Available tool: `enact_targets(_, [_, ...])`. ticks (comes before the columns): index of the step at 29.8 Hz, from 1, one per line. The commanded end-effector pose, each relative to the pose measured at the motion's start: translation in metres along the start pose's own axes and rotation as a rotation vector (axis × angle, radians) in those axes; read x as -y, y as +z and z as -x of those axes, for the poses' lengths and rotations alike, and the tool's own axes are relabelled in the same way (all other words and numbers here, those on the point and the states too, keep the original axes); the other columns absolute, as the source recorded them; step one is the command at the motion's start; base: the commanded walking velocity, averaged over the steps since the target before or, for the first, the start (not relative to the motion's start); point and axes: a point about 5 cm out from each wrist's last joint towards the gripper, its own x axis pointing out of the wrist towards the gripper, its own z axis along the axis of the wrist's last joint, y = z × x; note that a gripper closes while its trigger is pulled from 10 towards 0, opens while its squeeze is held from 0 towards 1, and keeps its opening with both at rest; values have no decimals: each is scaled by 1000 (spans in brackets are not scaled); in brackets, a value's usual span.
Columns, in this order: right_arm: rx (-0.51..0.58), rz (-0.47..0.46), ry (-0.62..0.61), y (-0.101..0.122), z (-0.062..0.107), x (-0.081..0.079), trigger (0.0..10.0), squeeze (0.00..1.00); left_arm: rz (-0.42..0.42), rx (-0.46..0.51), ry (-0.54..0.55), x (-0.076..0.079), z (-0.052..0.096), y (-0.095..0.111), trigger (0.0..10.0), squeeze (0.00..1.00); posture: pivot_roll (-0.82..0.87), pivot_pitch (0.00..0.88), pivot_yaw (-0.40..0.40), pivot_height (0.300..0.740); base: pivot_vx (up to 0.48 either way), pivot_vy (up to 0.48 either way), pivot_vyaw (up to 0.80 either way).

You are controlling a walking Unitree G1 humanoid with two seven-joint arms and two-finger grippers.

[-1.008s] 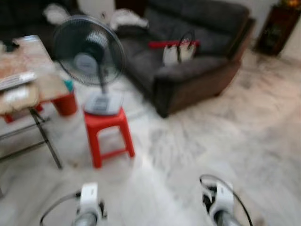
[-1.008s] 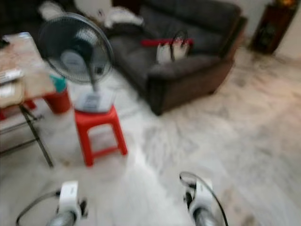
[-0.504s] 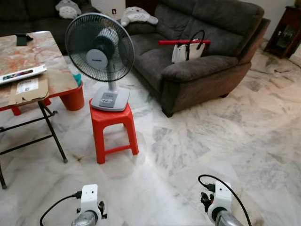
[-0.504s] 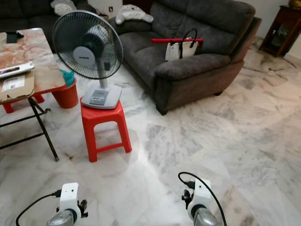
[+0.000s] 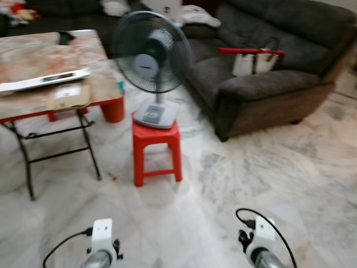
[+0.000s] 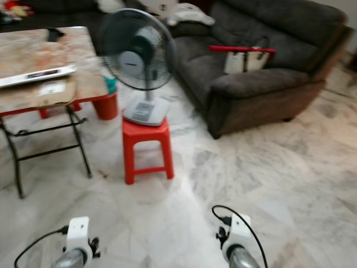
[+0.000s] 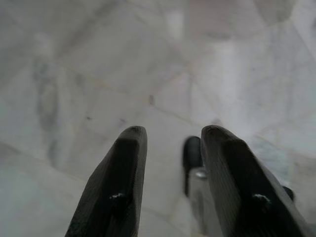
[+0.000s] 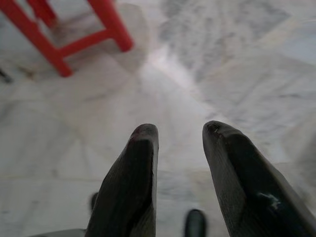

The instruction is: Picking trash to rubbish bin

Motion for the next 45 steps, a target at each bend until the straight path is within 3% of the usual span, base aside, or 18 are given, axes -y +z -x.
enact_targets(1, [-11,-26,-24,-4,2,7,10000,0,-3,-5,-13,4,-1,2,10000,0,-83,2,-6,740,0,244,0])
enact_targets(18, [9,-31,4,0,0,-2,10000,0,-56,23,-49,8,-2,11,10000,0,-80,0,21,740,0,188,302])
enact_targets(24, [30,-18,23,6,-2,-5,10000,0,-114,95,-118,23,-5,31,10000,0,-80,0,21,740,0,0,0])
enact_targets(25, [44,-18,32,10,-3,-7,10000,0,-175,144,-164,33,-5,42,10000,0,-80,0,21,740,0,0,0])
enact_targets(27, [56,-12,38,14,-4,-8,10000,0,-196,172,-184,39,-5,49,10000,0,-80,0,21,740,0,0,0])
enact_targets(30, [109,-2,66,29,-7,-16,10000,0,-202,243,-228,54,-4,70,10000,0,-80,0,18,740,0,0,0])
enact_targets(34, [250,66,157,67,-12,-40,10000,0,-170,382,-275,74,0,108,10000,0,-83,0,22,740,0,0,0])
enact_targets(35, [250,66,157,67,-12,-40,10000,0,-170,382,-275,74,0,108,10000,0,-83,0,22,740,0,0,0])
enact_targets(37, [329,84,194,87,-12,-52,10000,0,-205,454,-307,85,4,125,10000,0,-83,0,22,740,0,0,413])
enact_targets(39, [393,88,228,104,-11,-61,10000,0,-190,511,-325,92,8,139,10000,0,-83,0,22,740,0,0,719])
enact_targets(40, [453,116,256,121,-10,-72,10000,0,-159,573,-324,96,13,156,10000,0,-83,5,18,740,0,0,769])
enact_targets(41, [453,116,256,121,-10,-72,10000,0,-159,573,-324,96,13,156,10000,0,-83,5,18,740,0,0,769])
enact_targets(43, [553,133,325,146,-4,-91,10000,0,-72,682,-304,102,22,184,10000,0,-78,8,18,740,0,0,697])
enact_targets(45, [573,127,355,153,-2,-99,10000,0,-57,723,-297,105,26,193,10000,0,-77,10,16,740,0,0,313])
